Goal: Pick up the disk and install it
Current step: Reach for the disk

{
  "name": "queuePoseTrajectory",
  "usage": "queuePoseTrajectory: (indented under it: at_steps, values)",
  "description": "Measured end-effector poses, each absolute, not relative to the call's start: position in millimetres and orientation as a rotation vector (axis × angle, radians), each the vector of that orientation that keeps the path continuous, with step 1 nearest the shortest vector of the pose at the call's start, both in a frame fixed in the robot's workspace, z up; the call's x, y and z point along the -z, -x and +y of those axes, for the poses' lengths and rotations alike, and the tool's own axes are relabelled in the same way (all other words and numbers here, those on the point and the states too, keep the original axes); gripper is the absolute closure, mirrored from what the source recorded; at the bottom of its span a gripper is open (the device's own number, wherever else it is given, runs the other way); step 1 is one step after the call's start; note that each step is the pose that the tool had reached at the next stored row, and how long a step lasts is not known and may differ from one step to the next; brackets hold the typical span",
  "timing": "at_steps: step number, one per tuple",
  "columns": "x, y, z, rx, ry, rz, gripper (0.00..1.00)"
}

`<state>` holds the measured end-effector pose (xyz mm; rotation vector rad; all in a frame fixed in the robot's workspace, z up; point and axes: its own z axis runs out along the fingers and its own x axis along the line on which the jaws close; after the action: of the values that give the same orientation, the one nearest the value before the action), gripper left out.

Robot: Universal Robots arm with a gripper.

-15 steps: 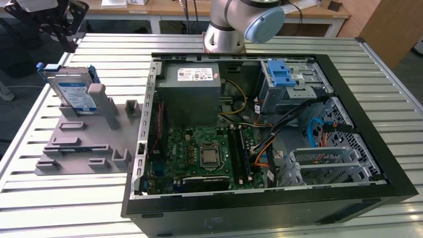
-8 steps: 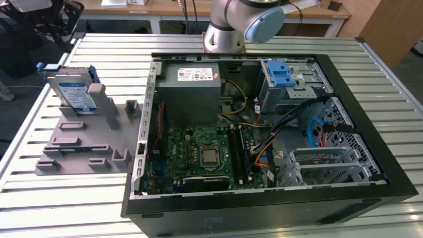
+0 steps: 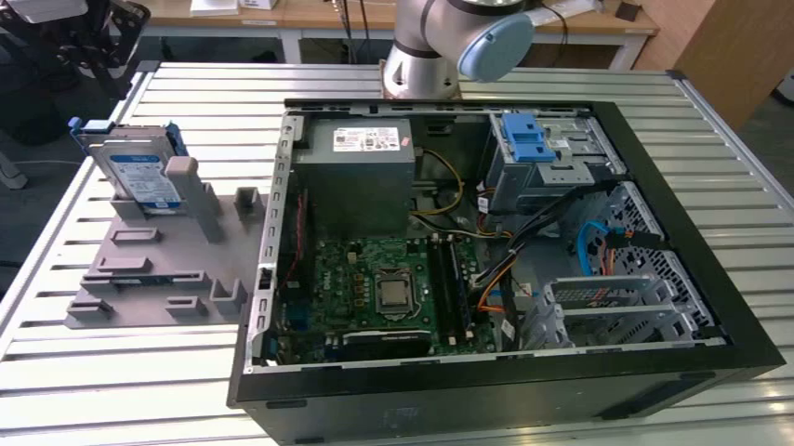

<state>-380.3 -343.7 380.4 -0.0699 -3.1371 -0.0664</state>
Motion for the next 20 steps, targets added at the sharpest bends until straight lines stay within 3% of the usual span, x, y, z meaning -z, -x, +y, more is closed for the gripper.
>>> queuePoseTrajectory:
  at_steps: [20]
  values:
    - [-379,413,-344,0.066,0.07,-3.137,0.89]
